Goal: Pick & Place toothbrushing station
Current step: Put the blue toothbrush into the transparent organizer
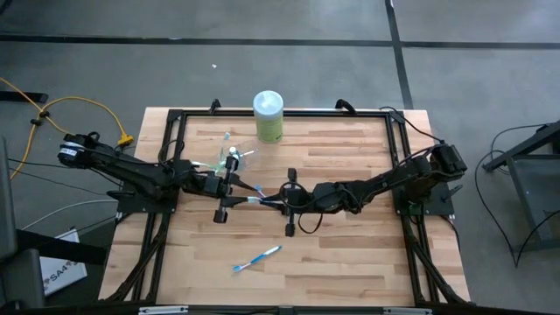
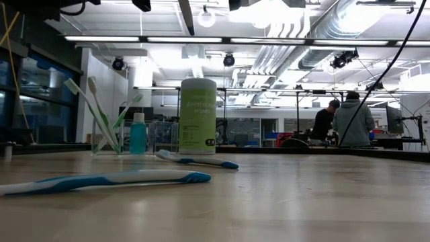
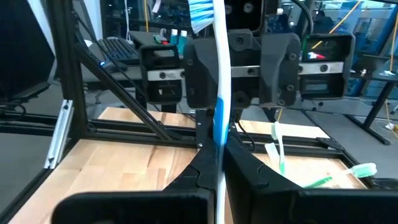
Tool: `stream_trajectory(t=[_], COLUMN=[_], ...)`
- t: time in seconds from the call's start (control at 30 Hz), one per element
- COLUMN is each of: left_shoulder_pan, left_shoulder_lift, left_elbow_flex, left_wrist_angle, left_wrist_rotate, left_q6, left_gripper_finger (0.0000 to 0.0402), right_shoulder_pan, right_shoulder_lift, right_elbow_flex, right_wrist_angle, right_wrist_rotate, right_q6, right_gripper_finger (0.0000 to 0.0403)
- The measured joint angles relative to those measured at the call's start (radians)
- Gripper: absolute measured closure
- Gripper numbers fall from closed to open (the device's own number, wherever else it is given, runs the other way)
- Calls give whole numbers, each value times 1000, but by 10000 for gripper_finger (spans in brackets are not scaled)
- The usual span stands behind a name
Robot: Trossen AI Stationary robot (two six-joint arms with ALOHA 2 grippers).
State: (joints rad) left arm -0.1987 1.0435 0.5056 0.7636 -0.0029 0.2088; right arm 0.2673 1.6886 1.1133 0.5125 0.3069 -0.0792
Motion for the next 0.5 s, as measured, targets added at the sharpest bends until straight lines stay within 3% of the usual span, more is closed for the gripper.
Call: stream_trajectory(t=[0.23, 0.5], left_shoulder_pan=[35, 42], left_shoulder_lift=[0, 0], left_elbow_flex=[0, 0], left_wrist_angle=[32, 42], left_wrist_rotate=[75, 91], left_q6=[-24, -26], left_gripper_finger=[297, 297], right_shoulder_pan=[-12, -38], right_shoulder_lift=[0, 0], right_elbow_flex=[0, 0], right_wrist_angle=[1, 9], right_wrist_rotate=[-1, -55], right_q6=[-3, 1], right_gripper_finger=[399, 399])
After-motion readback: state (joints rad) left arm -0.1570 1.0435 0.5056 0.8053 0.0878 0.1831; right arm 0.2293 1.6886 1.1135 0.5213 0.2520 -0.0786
